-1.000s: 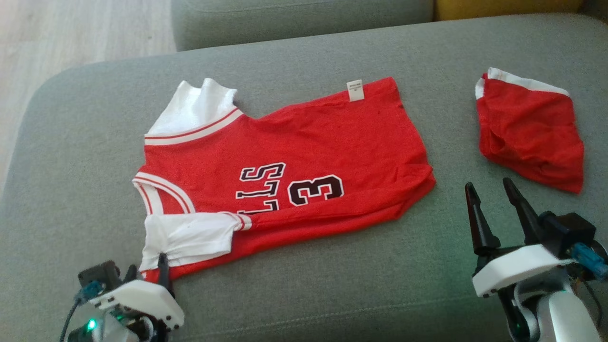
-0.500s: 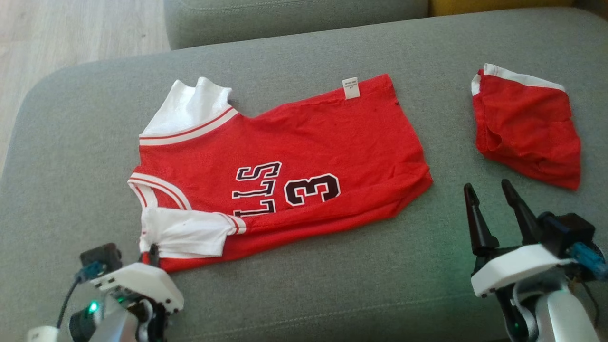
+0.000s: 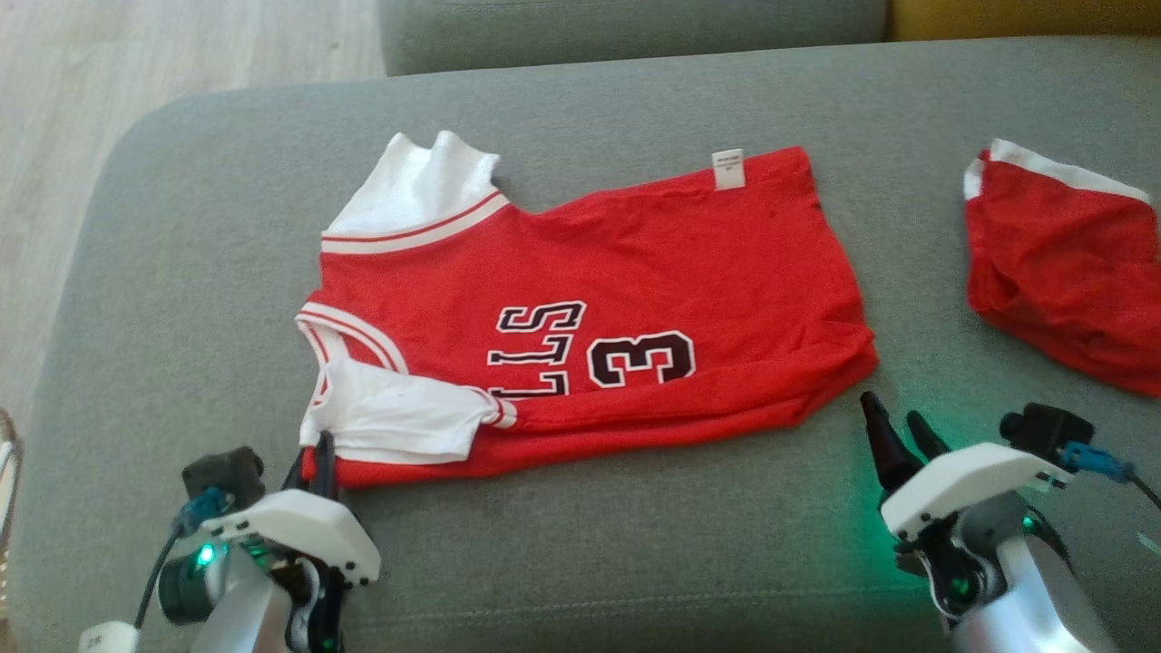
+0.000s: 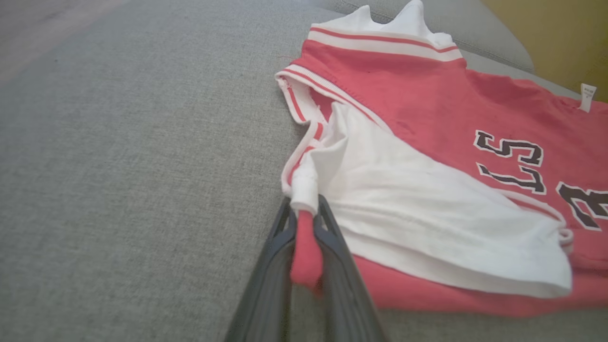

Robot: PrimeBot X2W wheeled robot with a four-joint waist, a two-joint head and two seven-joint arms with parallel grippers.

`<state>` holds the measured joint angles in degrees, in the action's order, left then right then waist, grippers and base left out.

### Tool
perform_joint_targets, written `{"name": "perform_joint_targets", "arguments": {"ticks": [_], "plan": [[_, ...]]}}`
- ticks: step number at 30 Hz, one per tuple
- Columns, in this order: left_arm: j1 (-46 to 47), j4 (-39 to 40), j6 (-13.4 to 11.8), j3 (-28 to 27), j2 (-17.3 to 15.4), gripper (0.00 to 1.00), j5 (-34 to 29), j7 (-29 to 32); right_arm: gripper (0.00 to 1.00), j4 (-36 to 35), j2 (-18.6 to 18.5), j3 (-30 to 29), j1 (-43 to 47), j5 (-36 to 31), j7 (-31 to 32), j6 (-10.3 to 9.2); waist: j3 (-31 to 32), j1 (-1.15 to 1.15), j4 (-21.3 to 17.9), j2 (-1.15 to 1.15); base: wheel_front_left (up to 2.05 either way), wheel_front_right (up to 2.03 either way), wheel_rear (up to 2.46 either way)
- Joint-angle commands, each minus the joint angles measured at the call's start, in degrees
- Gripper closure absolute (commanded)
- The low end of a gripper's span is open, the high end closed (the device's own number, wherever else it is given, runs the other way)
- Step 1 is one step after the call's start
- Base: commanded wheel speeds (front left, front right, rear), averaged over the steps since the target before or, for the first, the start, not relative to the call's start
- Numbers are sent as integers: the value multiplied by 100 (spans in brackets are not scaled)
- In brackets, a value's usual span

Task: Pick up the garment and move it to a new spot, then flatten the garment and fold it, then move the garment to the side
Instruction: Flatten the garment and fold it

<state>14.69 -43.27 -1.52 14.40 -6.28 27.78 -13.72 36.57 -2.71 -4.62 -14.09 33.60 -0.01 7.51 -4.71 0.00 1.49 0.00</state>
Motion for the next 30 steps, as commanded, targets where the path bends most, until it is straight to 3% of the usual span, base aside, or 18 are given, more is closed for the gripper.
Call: {"name": "perform_joint_targets", "arguments": {"ticks": [1, 7, 17, 18, 19, 20, 30], "plan": [[105, 178, -18, -143, -68, 100, -34, -77, 0, -3, -17, 171, -329, 104, -34, -2, -13, 0, 70, 0, 0, 0, 0], [91, 407, -40, -6, -18, 100, -115, -85, 0, 1311, -17, 450, -1079, 822, -235, -2, -77, 0, 236, 0, 0, 0, 0], [123, 585, -68, 117, -59, 100, -138, 6, 0, 2460, -17, 1377, -1841, 1800, -744, -2, -185, 0, 348, 0, 0, 0, 0], [124, 594, -71, 120, -69, 100, -136, 11, 9, 2538, -17, 1460, -1887, 1833, -786, -2, -189, 0, 350, 0, 0, 0, 0], [125, 601, -78, 123, -78, 100, -135, 16, 60, 2611, -17, 1533, -1931, 1863, -839, -2, -190, 0, 349, 0, 0, 0, 0], [124, 608, -88, 126, -88, 100, -135, 25, 100, 2686, -17, 1590, -1970, 1894, -911, -2, -188, 0, 345, 0, 0, 0, 0], [-65, 739, -229, 131, -201, 100, -131, 53, 100, 3276, -17, 1943, -2121, 1845, -1395, -2, 59, 0, 154, 0, 0, 0, 0]]}}
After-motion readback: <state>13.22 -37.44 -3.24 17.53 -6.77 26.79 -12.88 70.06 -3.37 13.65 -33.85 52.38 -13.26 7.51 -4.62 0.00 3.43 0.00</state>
